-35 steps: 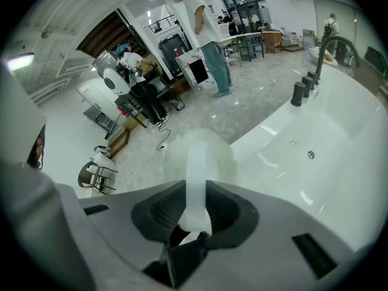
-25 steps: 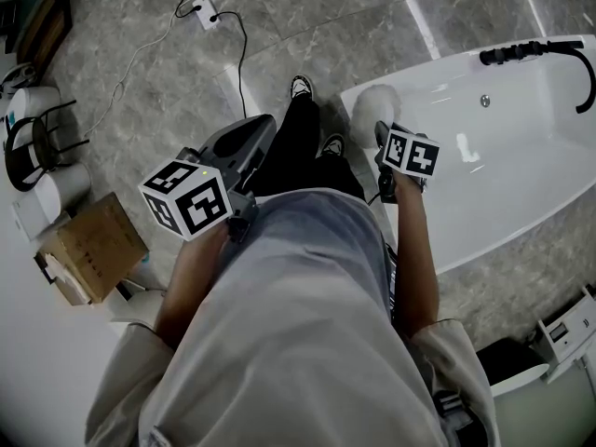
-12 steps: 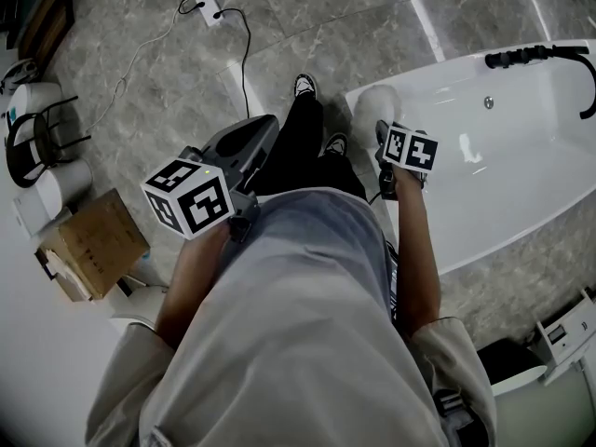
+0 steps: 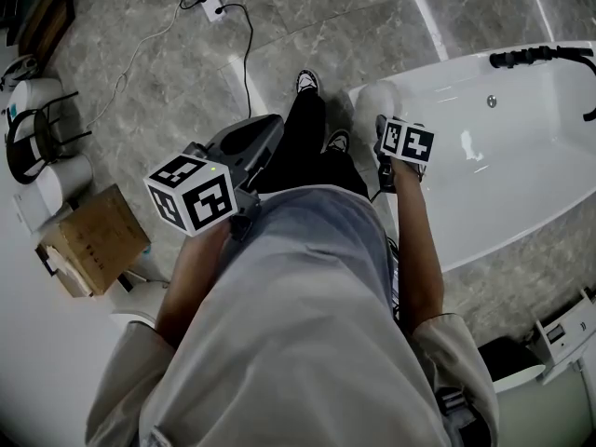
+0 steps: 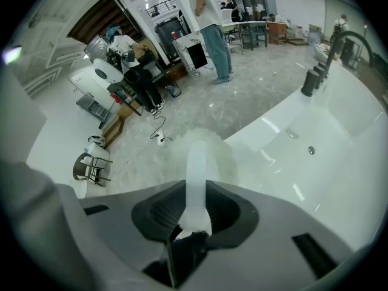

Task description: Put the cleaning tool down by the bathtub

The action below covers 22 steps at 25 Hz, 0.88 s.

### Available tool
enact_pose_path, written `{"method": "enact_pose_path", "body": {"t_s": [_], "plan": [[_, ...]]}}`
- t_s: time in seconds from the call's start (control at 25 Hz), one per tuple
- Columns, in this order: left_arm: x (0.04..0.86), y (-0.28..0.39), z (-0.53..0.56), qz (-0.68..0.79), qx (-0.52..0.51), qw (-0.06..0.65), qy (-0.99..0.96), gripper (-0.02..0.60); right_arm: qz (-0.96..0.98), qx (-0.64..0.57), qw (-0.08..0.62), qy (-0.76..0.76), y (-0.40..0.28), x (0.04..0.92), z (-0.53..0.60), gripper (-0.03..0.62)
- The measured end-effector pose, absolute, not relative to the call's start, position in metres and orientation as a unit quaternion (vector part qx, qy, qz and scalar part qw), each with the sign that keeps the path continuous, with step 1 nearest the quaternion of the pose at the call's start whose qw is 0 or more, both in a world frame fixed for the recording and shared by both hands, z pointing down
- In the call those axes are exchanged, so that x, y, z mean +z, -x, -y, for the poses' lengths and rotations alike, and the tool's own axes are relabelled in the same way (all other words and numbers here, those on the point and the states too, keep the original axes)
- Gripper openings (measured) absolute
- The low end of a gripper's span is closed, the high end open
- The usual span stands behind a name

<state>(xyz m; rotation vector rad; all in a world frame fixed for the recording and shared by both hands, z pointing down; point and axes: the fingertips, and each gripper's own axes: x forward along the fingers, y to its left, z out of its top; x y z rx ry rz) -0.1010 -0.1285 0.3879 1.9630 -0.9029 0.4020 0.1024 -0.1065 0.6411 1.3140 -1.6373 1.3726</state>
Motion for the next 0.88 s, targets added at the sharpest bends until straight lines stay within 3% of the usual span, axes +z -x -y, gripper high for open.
{"method": "enact_pose_path", "body": {"t_s": [0.88], "plan": [[0.405, 0.103, 0.123, 0.358, 0.207, 0.449, -0.792, 0.009, 0.612, 0.516, 0.326, -0.502, -0.100, 0.654, 0.116, 0.089]]}}
